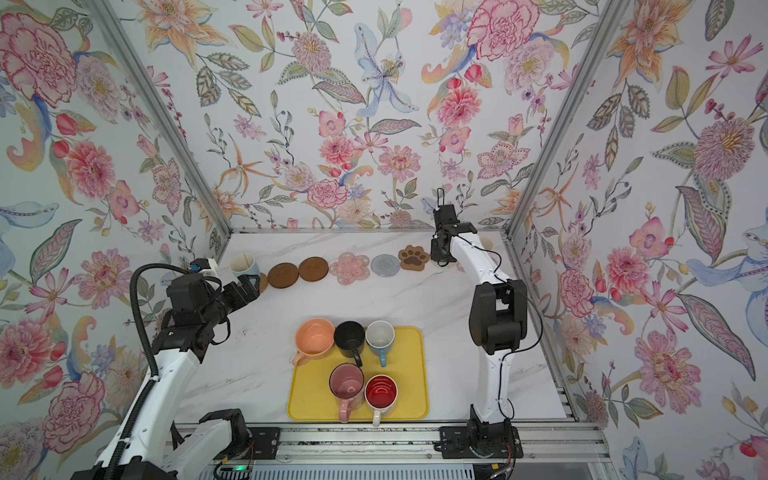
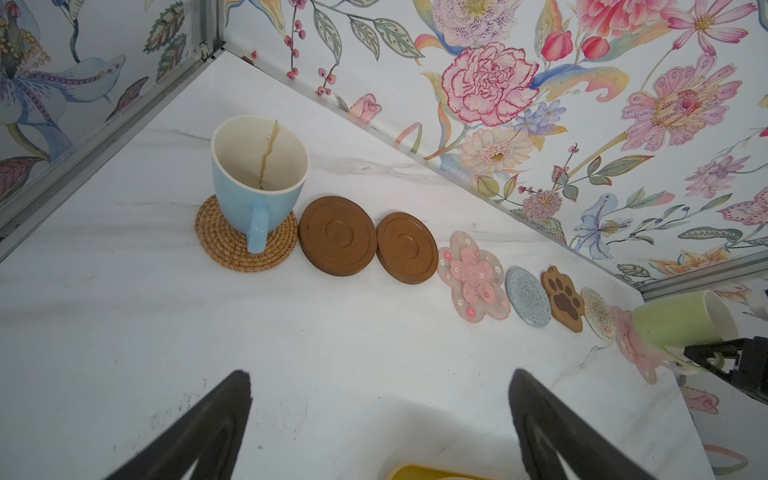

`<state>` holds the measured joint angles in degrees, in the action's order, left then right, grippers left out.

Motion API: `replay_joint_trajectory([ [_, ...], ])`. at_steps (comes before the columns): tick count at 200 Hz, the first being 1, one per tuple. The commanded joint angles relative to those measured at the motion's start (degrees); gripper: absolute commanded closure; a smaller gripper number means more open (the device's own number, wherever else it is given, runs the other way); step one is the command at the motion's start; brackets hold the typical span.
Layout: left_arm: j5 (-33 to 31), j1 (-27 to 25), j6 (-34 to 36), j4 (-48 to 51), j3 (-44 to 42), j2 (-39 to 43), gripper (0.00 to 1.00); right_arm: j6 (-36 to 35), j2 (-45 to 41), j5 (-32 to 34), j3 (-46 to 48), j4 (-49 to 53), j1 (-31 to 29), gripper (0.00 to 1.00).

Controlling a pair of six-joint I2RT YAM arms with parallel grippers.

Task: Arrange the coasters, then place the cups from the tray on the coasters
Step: 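Carry the green-handled mug farther from the robot toward the paw-print coaster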

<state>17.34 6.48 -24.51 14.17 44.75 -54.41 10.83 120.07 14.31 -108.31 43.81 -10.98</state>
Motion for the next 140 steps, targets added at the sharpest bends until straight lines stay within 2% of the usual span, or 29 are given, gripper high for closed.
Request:
replay_joint_trajectory([
  [1, 0.84, 0.56, 0.13, 1.31, -0.20, 1.42, 0.02, -1.59, 1.70, 0.46, -4.60, -2.92, 0.58, 1.00],
  [140, -0.64, 0.54, 0.59, 2.75, 0.07, 2.47, 0.02, -3.34, 9.90, -0.85, -11.17, -2.90, 1.85, 1.00],
])
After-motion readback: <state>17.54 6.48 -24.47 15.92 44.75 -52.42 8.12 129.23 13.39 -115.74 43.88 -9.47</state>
